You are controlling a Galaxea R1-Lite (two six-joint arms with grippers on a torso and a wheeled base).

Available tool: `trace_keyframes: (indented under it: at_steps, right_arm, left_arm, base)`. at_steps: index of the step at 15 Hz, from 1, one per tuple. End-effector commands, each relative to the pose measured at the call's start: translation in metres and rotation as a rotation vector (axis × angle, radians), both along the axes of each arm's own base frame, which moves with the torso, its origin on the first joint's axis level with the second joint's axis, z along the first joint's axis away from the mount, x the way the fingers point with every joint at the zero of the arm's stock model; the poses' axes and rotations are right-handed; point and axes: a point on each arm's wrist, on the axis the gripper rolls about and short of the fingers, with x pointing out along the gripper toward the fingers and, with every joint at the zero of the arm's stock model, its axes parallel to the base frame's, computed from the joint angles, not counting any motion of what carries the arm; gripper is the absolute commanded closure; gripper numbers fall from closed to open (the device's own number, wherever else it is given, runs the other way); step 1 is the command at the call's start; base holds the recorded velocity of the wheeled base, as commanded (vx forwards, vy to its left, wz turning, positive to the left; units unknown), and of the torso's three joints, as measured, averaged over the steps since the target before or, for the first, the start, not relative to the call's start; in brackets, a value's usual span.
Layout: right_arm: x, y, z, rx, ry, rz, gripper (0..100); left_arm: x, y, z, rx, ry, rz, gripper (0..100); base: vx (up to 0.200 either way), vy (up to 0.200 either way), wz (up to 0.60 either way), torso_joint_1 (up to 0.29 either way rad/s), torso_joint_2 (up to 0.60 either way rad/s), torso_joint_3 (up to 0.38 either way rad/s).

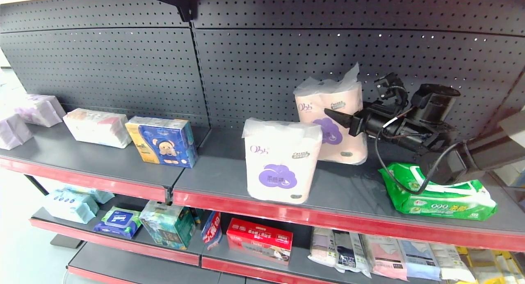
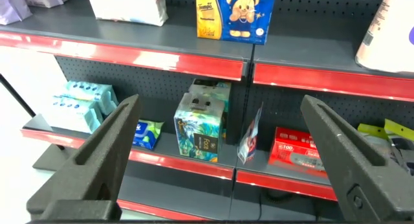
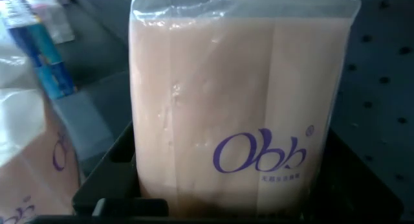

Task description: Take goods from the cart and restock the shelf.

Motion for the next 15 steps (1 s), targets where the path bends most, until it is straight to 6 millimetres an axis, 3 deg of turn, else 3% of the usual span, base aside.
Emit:
trace_keyframes:
  at_steps: [1, 9, 15]
  right_arm:
    - [0.006, -0.002, -0.010, 0.020, 0.029, 0.024, 100]
    - [0.029, 0.013, -0.022, 0.112, 0.044, 0.089, 100]
    - [0.039, 0.009, -0.035, 0.098, 0.046, 0.151, 100]
  left_arm:
    - [0.000, 0.000, 0.000, 0.000, 0.000, 0.001, 0]
    - [0.000, 0.000, 0.000, 0.000, 0.000, 0.001, 0]
    - [0.000, 0.000, 0.000, 0.000, 0.000, 0.001, 0]
  base:
    - [0.000, 0.000, 0.00, 0.000, 0.00, 0.000]
    - [0.000, 0.000, 0.00, 0.000, 0.00, 0.000]
    - [0.000, 0.000, 0.00, 0.000, 0.00, 0.000]
